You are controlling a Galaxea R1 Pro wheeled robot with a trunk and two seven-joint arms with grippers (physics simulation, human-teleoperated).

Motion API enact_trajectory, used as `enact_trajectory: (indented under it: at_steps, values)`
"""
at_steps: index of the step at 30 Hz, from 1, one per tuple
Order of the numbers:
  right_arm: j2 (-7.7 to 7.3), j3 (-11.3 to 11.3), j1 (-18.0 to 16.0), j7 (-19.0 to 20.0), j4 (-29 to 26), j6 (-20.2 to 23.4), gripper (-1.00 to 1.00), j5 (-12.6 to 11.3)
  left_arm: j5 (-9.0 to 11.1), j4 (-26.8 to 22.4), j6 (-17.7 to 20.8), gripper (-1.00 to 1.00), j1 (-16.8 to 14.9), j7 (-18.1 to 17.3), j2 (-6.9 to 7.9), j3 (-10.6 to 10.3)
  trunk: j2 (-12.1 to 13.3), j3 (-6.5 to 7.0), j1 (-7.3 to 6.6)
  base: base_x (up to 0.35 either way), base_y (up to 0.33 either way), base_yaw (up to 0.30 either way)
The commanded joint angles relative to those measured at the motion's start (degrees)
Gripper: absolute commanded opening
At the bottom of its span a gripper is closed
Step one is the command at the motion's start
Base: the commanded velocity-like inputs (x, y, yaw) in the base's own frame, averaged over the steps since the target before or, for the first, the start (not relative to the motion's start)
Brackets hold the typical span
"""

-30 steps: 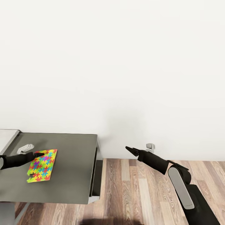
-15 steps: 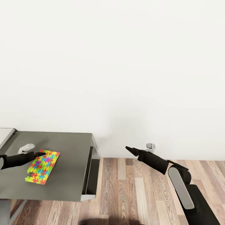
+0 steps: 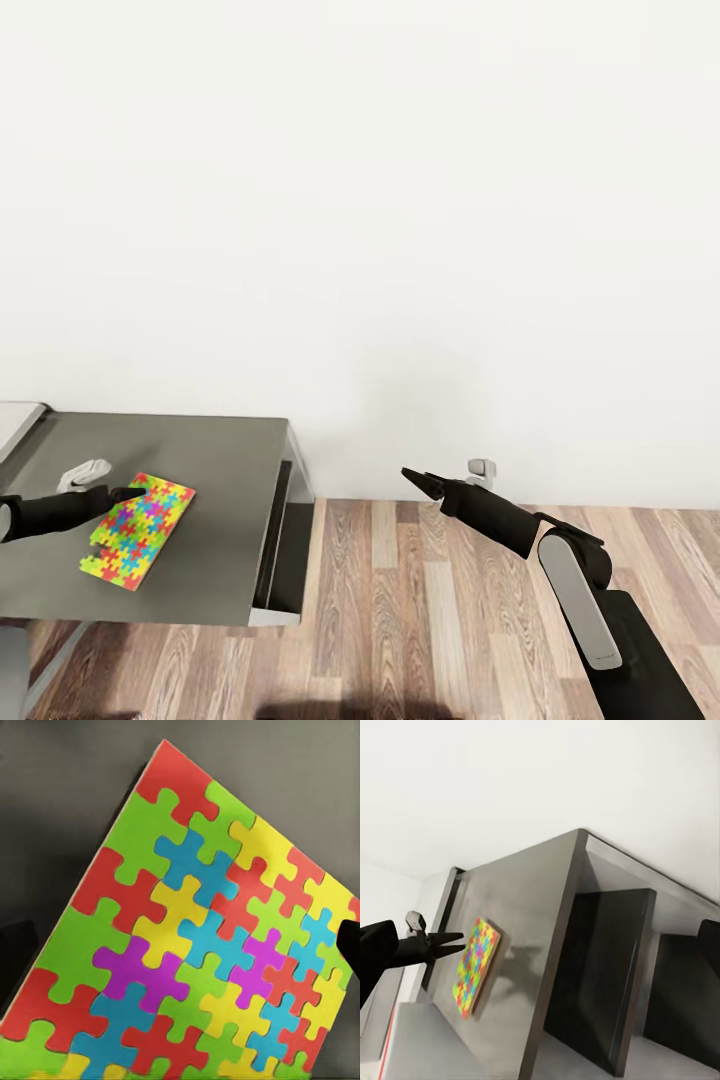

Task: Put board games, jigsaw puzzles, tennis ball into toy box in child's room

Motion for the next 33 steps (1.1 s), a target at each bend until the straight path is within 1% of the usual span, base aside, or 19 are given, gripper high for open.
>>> enact_trajectory:
  at_steps: [1,10,17,24,33]
  values:
    - [-0.03,0.02,-0.04,-0.02,-0.03,0.29,1.0,-0.21,0.29,0.01,0.45,1.0,-0.04,-0.04,0.0,0.1,-0.09,-0.08,0.02,-0.089,-0.004,0.0]
    - [-0.12,-0.01,-0.03,0.01,-0.03,0.29,1.0,-0.23,0.3,0.01,0.53,1.0,-0.04,-0.04,0.01,0.05,-0.09,-0.08,0.02,-0.125,0.0,0.0]
    - [-0.12,-0.01,-0.04,0.01,-0.03,0.29,1.0,-0.26,0.31,0.01,0.54,1.0,-0.04,-0.04,-0.07,-0.02,-0.09,-0.08,0.02,-0.164,-0.149,0.0]
    - [-0.12,0.0,-0.03,0.01,-0.03,0.29,1.0,-0.25,0.31,0.01,0.55,1.0,-0.04,-0.04,-0.15,-1.06,-0.09,-0.08,0.02,-0.028,-0.074,0.0]
    - [-0.12,-0.01,-0.01,0.01,-0.03,0.29,1.0,-0.21,0.31,0.01,0.54,1.0,-0.04,0.03,-0.17,-1.18,-0.09,-0.08,0.02,-0.002,-0.004,0.0]
